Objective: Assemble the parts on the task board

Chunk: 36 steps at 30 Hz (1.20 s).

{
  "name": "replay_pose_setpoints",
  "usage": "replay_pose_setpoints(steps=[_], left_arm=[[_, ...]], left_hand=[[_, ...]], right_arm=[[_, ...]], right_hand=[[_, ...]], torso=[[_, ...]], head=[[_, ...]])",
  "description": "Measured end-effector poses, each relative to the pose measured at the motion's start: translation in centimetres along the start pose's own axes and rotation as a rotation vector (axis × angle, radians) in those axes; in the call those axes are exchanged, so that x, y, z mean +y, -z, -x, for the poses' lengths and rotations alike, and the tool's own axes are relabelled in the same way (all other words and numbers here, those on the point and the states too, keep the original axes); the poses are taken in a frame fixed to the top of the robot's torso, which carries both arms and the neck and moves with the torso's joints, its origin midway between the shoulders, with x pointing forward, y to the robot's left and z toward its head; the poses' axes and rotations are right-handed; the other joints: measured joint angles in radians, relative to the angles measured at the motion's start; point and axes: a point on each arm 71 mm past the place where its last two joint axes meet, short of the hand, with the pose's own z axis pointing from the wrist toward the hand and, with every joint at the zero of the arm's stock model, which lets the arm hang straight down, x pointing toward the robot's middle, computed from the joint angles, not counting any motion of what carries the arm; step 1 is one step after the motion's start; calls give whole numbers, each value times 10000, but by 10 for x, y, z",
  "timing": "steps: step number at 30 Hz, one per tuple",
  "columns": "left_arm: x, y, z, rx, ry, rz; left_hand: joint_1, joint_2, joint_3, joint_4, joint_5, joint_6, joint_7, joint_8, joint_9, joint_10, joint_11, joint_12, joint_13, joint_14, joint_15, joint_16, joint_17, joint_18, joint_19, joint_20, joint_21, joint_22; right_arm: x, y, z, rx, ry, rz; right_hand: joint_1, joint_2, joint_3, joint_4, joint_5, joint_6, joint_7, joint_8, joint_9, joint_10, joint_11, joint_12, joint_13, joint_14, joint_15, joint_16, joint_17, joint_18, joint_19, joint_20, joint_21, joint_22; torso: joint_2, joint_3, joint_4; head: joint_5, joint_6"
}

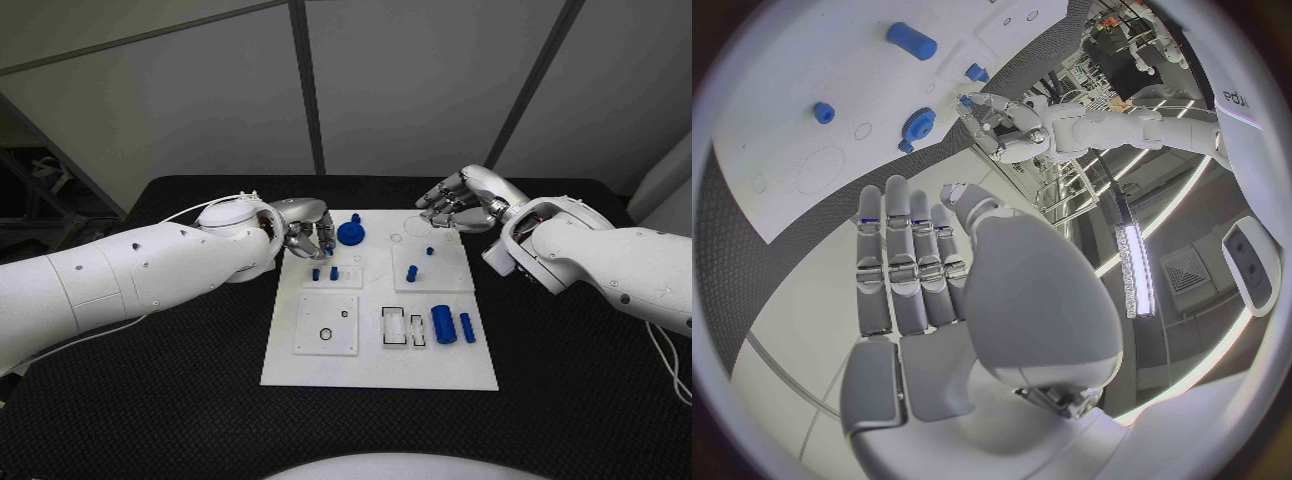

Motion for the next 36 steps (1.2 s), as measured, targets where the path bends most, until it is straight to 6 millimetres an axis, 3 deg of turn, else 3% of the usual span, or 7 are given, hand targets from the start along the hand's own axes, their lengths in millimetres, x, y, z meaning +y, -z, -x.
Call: replay_pose_setpoints(steps=[28, 36], left_arm=[[0, -6, -4, 307, -39, 206], [0, -7, -4, 363, -51, 251]], left_hand=[[-38, -38, 36, -38, 0, -2, -1, -40, -11, -3, 3, -63, 1, 0, 0, 0, -34, -1, 0, 1, 0, 0], [-90, -90, 66, -68, 1, -109, 35, -331, -38, -4, 3, -299, 1, 0, 0, 0, -93, -1, 0, 1, -57, -1]], right_arm=[[1, 0, -1, 15, -6, 14], [0, 0, 0, 10, -3, 6]], right_hand=[[0, 0, 0, 0, 0, 0, 0, 0, 0, 0, 0, 0, -9, 0, 0, 0, 6, 0, 0, 0, 0, -1], [0, 0, 0, 0, 0, 0, 0, 0, 0, 0, 0, 0, -8, 0, 0, 0, 5, 0, 0, 0, 0, -2]], torso=[[-2, 2, -1], [-3, 3, -1]], head=[[4, -59], [-12, -58]])
